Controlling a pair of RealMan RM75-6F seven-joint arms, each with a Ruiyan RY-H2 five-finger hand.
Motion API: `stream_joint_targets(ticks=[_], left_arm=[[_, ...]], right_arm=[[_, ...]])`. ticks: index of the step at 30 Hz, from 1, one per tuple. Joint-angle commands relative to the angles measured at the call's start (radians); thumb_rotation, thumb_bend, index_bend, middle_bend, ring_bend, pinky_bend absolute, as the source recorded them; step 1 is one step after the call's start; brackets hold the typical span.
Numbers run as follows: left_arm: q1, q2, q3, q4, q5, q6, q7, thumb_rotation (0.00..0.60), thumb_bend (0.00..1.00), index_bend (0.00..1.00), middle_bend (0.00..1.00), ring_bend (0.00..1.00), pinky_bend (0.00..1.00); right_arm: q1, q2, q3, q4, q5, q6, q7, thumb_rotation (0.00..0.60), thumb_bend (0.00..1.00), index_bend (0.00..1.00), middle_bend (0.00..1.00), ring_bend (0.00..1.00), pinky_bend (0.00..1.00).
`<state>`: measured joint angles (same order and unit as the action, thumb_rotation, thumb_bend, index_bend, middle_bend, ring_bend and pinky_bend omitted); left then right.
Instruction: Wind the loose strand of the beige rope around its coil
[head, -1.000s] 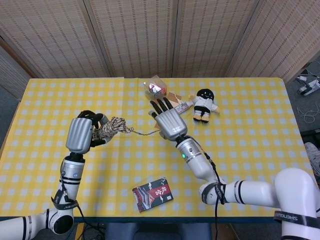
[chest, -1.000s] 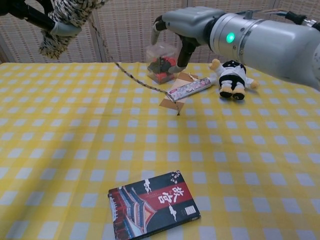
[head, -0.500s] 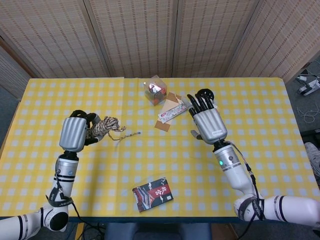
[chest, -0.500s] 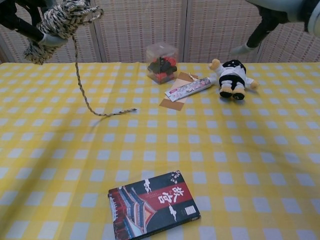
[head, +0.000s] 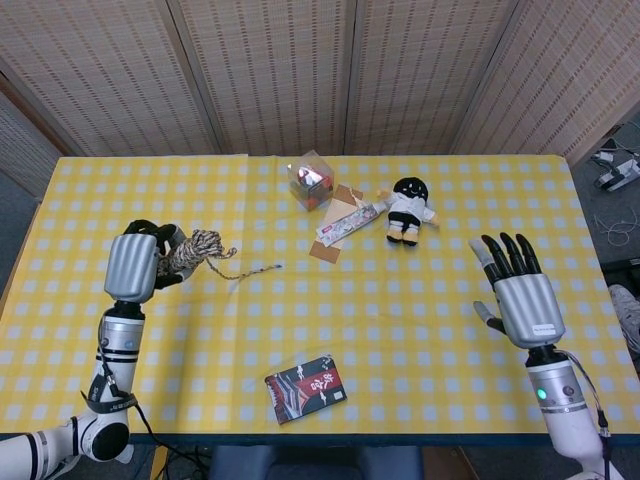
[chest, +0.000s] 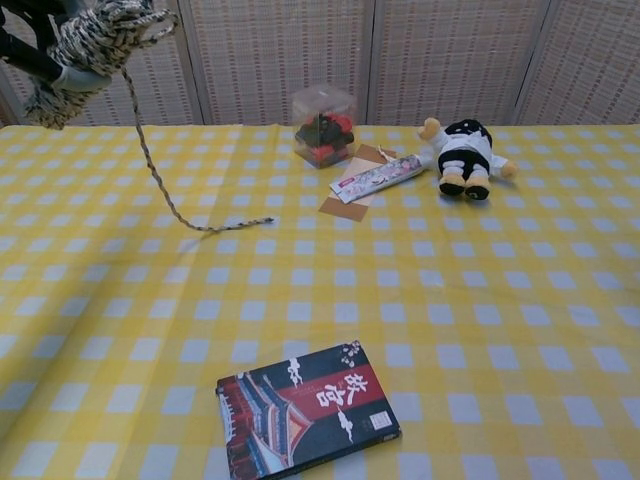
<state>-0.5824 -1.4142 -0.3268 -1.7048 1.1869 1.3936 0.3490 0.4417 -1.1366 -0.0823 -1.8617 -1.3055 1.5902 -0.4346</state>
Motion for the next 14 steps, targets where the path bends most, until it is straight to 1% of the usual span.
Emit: stream_joint_targets(ticks=[1,5,7,10,14], left_arm=[[0.002,0.002,0.002,-0.002,0.001,0.000,0.001,0.600,0.27,0.77,0.85,0.61,0.32],[0.009,0.006,0.008,-0.005,0.006,0.006,0.004,0.600,0.27,0.77,0.85,0.61,0.32],[0.012,0.007,0.010,-0.005,0.007,0.010,0.006,0.600,0.27,0.77,0.85,0.60,0.32],[0.017,0.009,0.012,-0.003,0.009,0.014,0.009,0.600,0.27,0.77,0.85,0.61,0.32],[0.021,0.008,0.015,-0.002,0.007,0.012,0.010,0.600,0.27,0.77,0.85,0.61,0.32]], right_arm=[[-0.116,-0.010,-0.065,0.073,-0.075,0.072,0.089,0.600,0.20,0.10,0.11,0.00,0.00],[-0.200,-0.014,-0.091,0.148,-0.133,0.122,0.182,0.600,0.20,0.11,0.12,0.00,0.00],[-0.230,-0.014,-0.095,0.170,-0.144,0.137,0.195,0.600,0.20,0.12,0.12,0.00,0.00],[-0.266,-0.010,-0.095,0.180,-0.151,0.141,0.206,0.600,0.20,0.12,0.12,0.00,0.00],[-0.288,-0.006,-0.083,0.190,-0.158,0.118,0.234,0.600,0.20,0.12,0.12,0.00,0.00]])
